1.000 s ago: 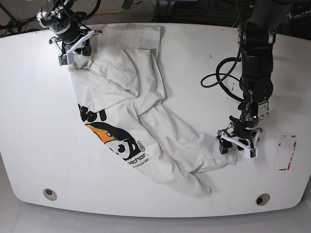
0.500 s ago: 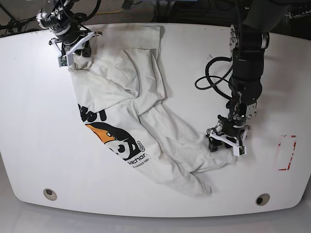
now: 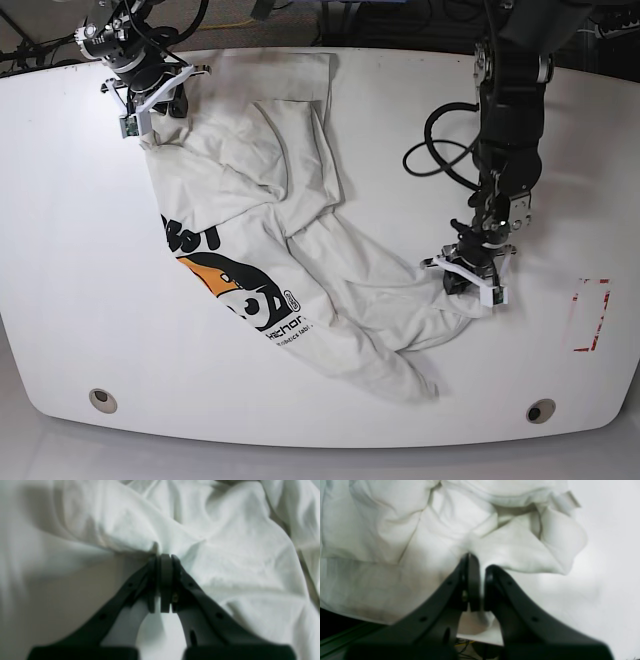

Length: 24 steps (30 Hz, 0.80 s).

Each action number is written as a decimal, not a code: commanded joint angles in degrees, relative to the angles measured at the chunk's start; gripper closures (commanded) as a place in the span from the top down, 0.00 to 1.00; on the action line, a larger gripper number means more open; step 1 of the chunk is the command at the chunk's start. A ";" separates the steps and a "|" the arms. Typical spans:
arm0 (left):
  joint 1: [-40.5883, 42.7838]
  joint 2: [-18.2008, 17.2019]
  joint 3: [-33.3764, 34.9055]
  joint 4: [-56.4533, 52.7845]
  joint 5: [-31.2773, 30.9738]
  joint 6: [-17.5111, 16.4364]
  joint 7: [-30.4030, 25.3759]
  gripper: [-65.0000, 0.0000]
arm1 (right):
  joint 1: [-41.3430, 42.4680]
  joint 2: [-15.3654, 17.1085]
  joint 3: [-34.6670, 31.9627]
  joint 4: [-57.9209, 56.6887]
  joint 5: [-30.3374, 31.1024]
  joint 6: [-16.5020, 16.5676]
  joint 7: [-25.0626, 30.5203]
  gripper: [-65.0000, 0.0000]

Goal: Fold the T-shirt properly
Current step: 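Reach the left gripper to the shirt hem and grasp it, then drag the grasped hem with the left gripper back toward the robot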

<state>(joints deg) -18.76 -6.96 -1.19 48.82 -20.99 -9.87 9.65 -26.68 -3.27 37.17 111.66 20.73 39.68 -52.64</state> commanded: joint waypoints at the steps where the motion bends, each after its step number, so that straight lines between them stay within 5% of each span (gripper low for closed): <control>1: 0.96 -3.37 -0.35 5.56 -0.24 0.51 -1.25 0.00 | 0.08 0.32 0.24 1.00 0.68 0.32 1.17 0.00; 16: 23.03 -14.71 -0.44 27.45 -0.33 0.42 -1.25 0.00 | 3.07 0.76 0.15 -3.83 0.68 0.32 1.17 0.00; 24: 31.91 -15.32 -5.80 33.25 -0.33 0.24 -1.25 0.00 | 4.57 0.85 0.15 -5.50 1.29 0.32 1.17 0.00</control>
<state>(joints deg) 12.60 -21.34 -4.73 80.05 -21.10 -10.02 9.85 -22.31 -2.92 37.08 105.27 21.08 39.68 -52.62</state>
